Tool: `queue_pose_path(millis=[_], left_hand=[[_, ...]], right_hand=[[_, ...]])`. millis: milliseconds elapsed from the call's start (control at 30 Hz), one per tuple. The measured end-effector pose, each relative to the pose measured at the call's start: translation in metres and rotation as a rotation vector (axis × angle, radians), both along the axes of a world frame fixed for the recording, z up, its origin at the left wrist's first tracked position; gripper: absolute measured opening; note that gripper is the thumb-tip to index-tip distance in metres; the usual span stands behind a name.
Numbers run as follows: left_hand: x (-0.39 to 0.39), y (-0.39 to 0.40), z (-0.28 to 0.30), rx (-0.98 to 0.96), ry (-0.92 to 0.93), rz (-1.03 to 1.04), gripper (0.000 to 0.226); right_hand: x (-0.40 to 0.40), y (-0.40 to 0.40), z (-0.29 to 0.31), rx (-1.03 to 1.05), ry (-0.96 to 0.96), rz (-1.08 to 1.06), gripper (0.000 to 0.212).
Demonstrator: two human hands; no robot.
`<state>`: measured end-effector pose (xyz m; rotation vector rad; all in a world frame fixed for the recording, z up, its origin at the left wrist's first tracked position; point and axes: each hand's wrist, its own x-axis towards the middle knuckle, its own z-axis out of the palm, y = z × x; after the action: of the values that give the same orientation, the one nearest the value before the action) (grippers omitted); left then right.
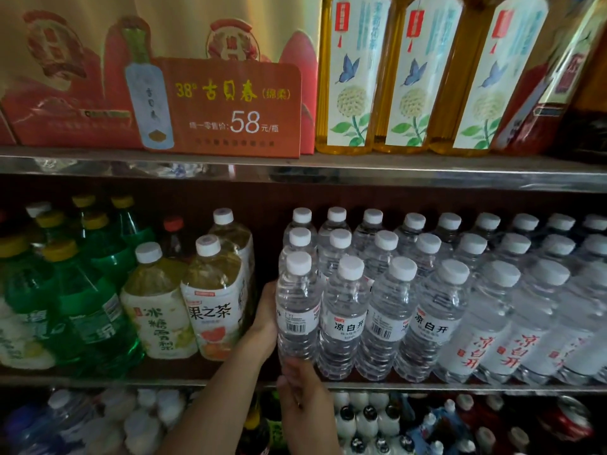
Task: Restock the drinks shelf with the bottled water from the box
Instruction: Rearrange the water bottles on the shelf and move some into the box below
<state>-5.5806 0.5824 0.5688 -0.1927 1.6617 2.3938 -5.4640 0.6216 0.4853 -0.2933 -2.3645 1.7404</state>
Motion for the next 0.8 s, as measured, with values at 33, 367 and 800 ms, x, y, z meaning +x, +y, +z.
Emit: queue_pose_path(millis=[33, 367, 800], left_hand=[[0.004, -0.001, 0.004, -0.038, 0.021, -0.014, 0.05], [0.053, -0.03, -0.015, -0.105, 0.037, -0.013, 0.093], [0.105, -0.023, -0.001, 0.041, -0.016, -0.012, 0.056]], right_hand=[[0.001, 0.003, 0.001, 0.008, 0.001, 0.012, 0.038], [0.0, 0.026, 0.027, 0.319, -0.06, 0.209, 0.029], [-0.004, 0.052, 0.222, 1.026, 0.354, 0.408, 0.041]])
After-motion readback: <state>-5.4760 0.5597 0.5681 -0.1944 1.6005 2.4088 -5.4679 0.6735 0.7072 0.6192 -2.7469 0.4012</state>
